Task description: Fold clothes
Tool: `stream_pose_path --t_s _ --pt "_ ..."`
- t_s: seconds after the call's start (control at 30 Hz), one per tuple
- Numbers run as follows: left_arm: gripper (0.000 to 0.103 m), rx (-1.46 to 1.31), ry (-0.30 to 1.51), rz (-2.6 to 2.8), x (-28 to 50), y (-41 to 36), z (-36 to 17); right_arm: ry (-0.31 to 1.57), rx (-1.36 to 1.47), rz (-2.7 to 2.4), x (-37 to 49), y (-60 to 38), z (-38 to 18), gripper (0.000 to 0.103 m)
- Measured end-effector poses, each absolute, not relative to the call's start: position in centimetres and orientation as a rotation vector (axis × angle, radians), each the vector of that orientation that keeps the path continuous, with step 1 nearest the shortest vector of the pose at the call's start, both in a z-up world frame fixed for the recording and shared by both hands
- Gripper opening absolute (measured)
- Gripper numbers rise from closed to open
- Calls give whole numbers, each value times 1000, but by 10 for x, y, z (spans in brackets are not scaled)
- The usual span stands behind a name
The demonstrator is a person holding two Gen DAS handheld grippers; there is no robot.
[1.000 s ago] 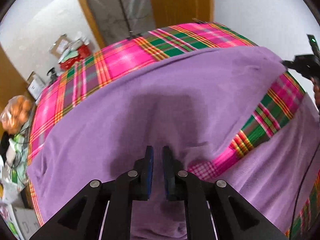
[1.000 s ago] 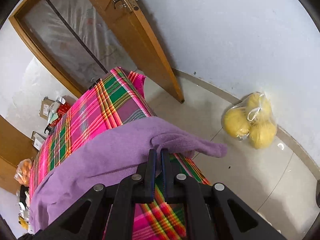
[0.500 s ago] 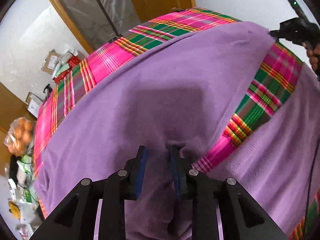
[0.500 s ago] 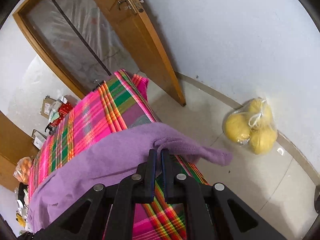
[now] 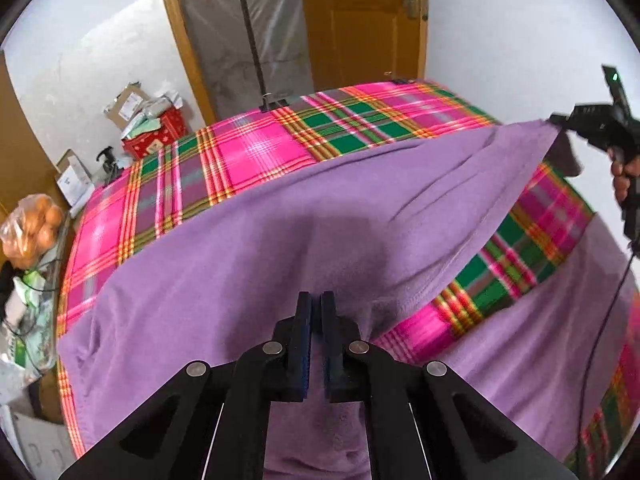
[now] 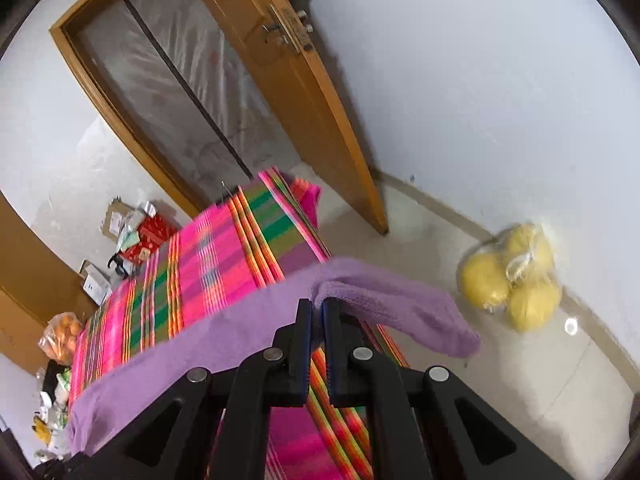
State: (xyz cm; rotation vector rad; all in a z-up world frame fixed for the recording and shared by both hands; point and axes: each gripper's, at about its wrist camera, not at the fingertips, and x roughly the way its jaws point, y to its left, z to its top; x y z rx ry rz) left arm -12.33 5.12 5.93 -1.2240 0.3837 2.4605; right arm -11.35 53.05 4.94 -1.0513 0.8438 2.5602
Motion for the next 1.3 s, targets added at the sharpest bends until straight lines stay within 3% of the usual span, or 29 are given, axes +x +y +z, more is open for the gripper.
stream_pose_path --t_s 0.2,0.53,0.87,1.17,1.3 --pt "4 -1288 372 2397 -117 48 47 1013 -1127 2483 -68 540 25 4" --pt "4 -1302 373 2367 -114 49 46 853 -1313 2453 -69 539 14 4" --pt "4 -1349 316 2332 -119 45 39 756 -1130 2439 -65 541 35 7" --pt "6 -1421 177 2277 -120 32 40 675 -1247 2471 -68 516 22 7" --pt "15 -1404 96 2304 -112 17 55 583 -1213 2585 -51 488 39 11"
